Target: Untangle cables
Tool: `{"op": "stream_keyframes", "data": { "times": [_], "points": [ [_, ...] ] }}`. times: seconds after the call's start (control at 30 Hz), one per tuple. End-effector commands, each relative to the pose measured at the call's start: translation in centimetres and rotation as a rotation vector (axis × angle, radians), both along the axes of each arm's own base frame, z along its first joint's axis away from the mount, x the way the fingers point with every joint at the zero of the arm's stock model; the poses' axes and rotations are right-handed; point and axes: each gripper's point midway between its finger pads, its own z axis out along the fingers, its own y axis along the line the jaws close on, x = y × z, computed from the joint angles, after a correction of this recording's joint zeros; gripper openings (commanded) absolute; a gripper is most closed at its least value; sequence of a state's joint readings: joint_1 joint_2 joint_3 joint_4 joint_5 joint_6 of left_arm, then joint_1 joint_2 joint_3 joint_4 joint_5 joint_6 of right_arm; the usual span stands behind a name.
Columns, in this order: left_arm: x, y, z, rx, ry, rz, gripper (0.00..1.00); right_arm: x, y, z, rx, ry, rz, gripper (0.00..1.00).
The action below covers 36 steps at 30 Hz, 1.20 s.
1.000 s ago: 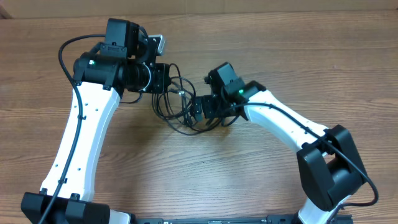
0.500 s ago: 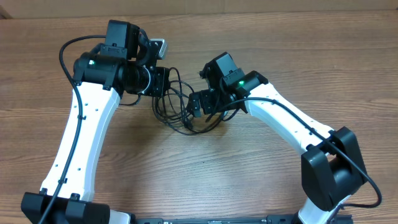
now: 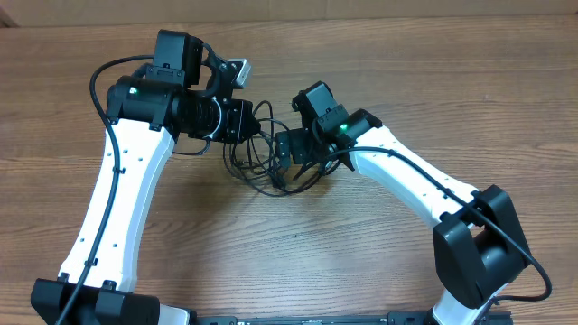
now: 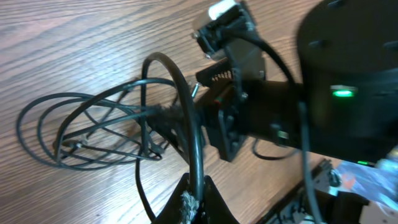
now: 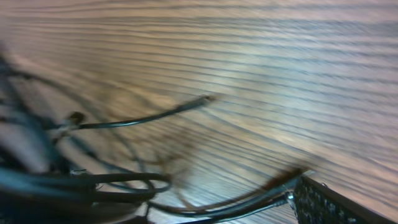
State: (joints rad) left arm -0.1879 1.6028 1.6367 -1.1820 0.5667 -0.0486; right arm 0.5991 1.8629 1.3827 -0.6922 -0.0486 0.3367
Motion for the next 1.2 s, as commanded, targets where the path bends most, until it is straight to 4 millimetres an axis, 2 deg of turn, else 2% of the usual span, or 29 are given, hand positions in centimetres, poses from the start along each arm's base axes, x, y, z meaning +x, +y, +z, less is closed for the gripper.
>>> {"op": "stream_keyframes", "data": {
  "times": [0.0, 0.17, 0.3, 0.47, 0.6, 0.8, 1.07, 1.17],
  "points": [
    [-0.4, -0.9, 1.8, -0.072, -0.033, -0.045, 0.04, 0.3, -1.6, -1.5, -0.059, -0.015, -0.092, 1.00],
    [-0.4, -0.9, 1.9, -0.072, -0.039, -0.050, 0.04, 0.1, -2.2, -2.9, -0.074, -0.025, -0.101, 1.00],
    [-0.5, -0.9, 1.8, -0.072, -0.035, -0.050, 0.04, 0.9, -4.1, -2.9, -0.139, -0.056, -0.149, 1.00],
    [-0.5, -0.9, 1.8, -0.072, -0.035, -0.050, 0.04, 1.4, -4.9, -2.9, -0.137, -0.053, -0.171, 1.00],
    [-0.6, -0.9, 1.8, -0.070, -0.029, -0.050, 0.04, 1.3, -4.5, -2.9, -0.113, -0.042, -0.160, 1.00],
    [-0.6, -0.8, 1.7, -0.066, -0.027, -0.048, 0.04, 0.1, -2.6, -3.0, -0.023, 0.024, -0.107, 1.00],
    [-0.8, -0.8, 1.6, -0.065, -0.020, -0.049, 0.04, 0.2, -2.3, -2.9, -0.006, 0.020, -0.101, 1.00],
    [-0.7, -0.8, 1.6, -0.066, -0.021, -0.049, 0.04, -0.1, -1.4, -2.7, 0.038, 0.035, -0.072, 1.00]
  ]
}}
